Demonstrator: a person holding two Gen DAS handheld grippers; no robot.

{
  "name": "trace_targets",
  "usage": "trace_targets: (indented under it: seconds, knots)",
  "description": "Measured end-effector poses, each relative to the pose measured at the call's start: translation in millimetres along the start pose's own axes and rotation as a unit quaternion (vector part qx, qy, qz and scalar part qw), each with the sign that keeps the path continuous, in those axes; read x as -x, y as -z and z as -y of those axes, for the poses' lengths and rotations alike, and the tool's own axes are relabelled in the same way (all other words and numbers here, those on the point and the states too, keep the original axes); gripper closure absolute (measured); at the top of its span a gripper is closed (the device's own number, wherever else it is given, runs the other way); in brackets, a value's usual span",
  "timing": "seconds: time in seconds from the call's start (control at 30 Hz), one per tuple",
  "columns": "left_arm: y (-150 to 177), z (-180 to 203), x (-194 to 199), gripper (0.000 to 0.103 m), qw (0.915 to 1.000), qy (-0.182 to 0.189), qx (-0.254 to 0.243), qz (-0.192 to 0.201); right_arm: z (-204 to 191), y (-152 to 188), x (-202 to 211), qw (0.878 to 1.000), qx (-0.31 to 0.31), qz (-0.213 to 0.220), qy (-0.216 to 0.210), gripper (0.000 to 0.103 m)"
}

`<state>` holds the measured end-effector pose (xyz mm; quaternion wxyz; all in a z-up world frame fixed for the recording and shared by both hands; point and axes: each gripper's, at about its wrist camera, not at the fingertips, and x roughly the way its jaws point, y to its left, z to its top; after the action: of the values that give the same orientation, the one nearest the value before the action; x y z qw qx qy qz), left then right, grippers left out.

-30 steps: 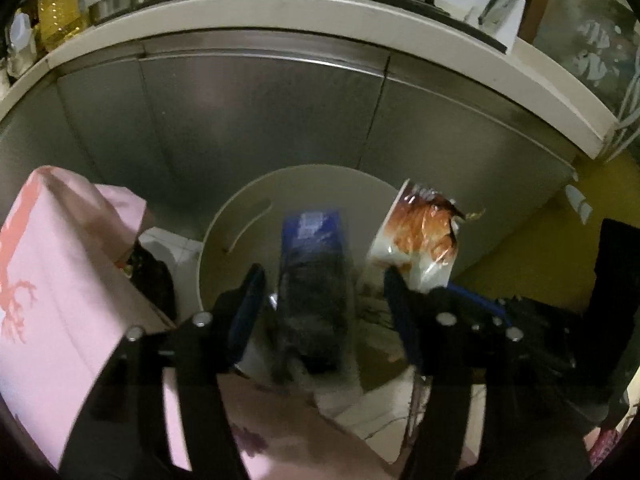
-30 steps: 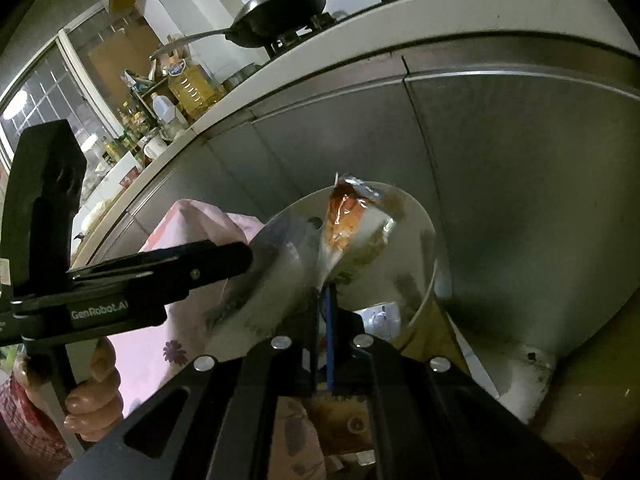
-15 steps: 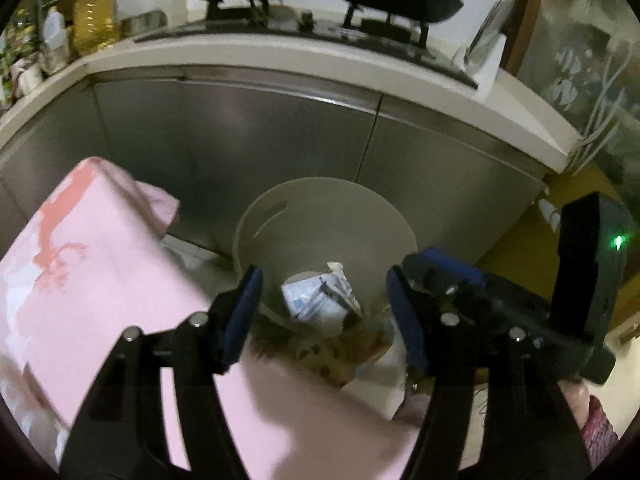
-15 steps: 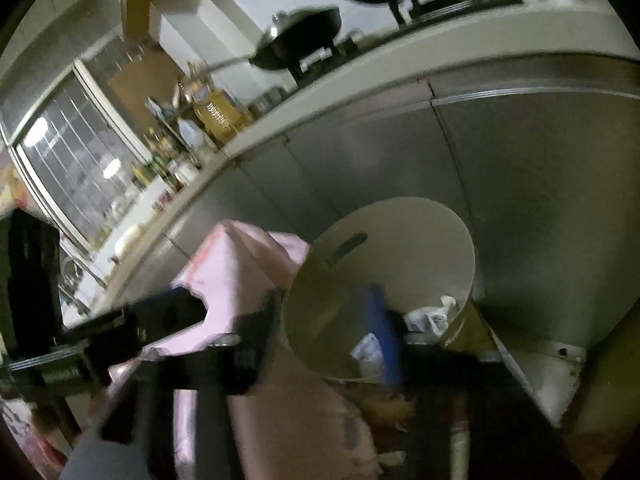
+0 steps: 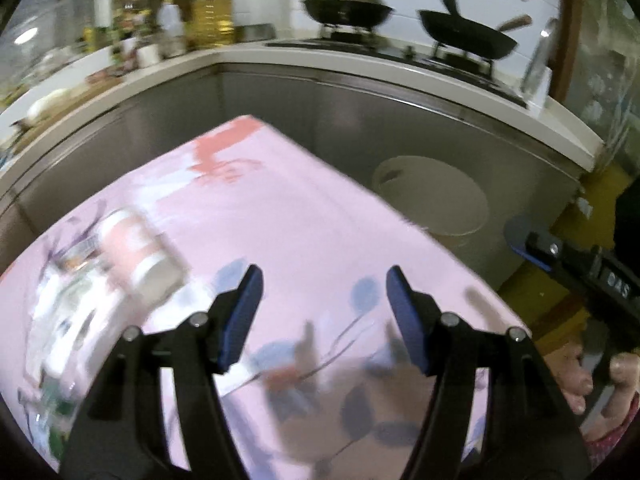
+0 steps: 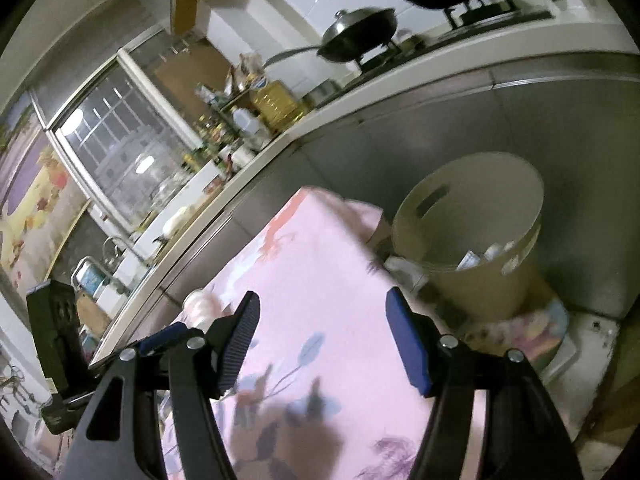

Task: Collect trash
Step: 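Move both empty grippers back over the table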

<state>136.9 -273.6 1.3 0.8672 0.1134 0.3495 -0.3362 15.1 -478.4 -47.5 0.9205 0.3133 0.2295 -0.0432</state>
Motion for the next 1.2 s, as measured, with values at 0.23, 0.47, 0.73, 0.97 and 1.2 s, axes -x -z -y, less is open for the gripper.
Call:
trace_targets:
  seconds: [0.23, 0.47, 0.73, 0.97, 1.2]
  knots:
    - [45, -56, 51, 0.041, 0.9966, -0.064, 0.046, 0.021, -53, 40, -3, 0.999, 0.012, -0.032, -0.016, 0.040]
    - [85, -115, 90, 0.041, 0.9856, -0.141, 0.088, 0.028, -112, 71, -18, 0.995, 0.055, -0.077, -0.035, 0.040]
    - [126, -173, 119, 0.041, 0.9707, -0.194, 0.140, 0.019, -158, 106, -42, 0.986, 0.081, -0.131, -0.059, 0.040]
    - [153, -204, 131, 0.041, 0.9604, -0.225, 0.164, 0.012, -183, 128, -59, 0.978, 0.100, -0.170, -0.069, 0.040]
    - [170, -227, 133, 0.041, 0.9534, -0.240, 0.183, 0.000, -188, 141, -68, 0.974, 0.103, -0.190, -0.068, 0.040]
